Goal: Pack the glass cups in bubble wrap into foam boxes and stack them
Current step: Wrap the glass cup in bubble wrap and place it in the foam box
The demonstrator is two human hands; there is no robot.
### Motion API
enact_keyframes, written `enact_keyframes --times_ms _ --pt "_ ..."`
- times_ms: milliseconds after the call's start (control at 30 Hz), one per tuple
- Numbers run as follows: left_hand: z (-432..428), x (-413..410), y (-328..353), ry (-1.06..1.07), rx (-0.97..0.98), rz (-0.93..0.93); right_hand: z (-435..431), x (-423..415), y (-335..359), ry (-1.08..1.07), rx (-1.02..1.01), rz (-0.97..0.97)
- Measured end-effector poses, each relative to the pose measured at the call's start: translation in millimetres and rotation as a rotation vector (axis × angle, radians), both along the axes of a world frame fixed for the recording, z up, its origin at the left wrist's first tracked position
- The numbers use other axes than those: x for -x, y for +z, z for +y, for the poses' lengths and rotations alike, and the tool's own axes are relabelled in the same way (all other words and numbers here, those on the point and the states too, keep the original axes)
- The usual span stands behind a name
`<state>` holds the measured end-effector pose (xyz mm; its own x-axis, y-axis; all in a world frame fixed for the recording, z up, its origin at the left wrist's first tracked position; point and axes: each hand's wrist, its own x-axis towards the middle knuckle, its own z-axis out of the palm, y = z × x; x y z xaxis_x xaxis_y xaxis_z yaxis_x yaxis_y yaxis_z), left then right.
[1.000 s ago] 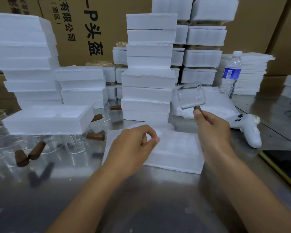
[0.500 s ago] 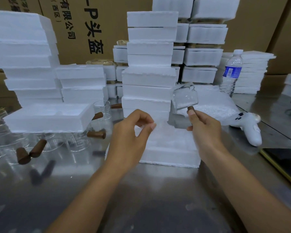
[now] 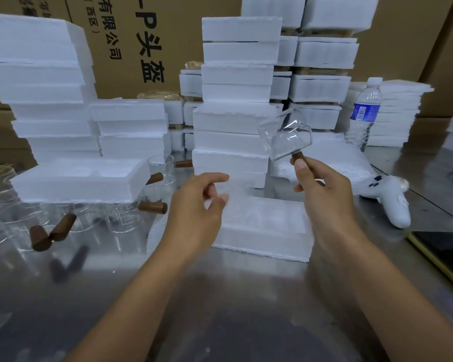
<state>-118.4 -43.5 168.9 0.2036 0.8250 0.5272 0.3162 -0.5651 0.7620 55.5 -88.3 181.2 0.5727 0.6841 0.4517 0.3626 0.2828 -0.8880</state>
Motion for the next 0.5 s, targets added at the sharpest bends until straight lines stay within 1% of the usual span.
enact_keyframes --times_ms 67,133,233,367,500 --pt "-1.2 -0.4 -1.8 0.039 -0.072 0.096 -0.1 -4.9 0.6 0.021 0.026 0.025" --pt "-1.7 0.2 -1.4 0.066 -0.107 0.101 -0.7 -11.7 3.1 0.076 0.093 0.026" --pt "0.1 1.4 -1.2 0.098 -0.107 0.042 -2.2 -20.6 6.4 0.167 0.186 -0.033" --pt "-1.2 1.7 -0.1 0.107 -0.101 -0.074 -6.8 -24.5 8.7 0.293 0.239 -0.071" --pt "-1.5 1.9 1.0 0.074 -0.097 -0.132 -8.1 -26.9 8.3 0.344 0.281 -0.106"
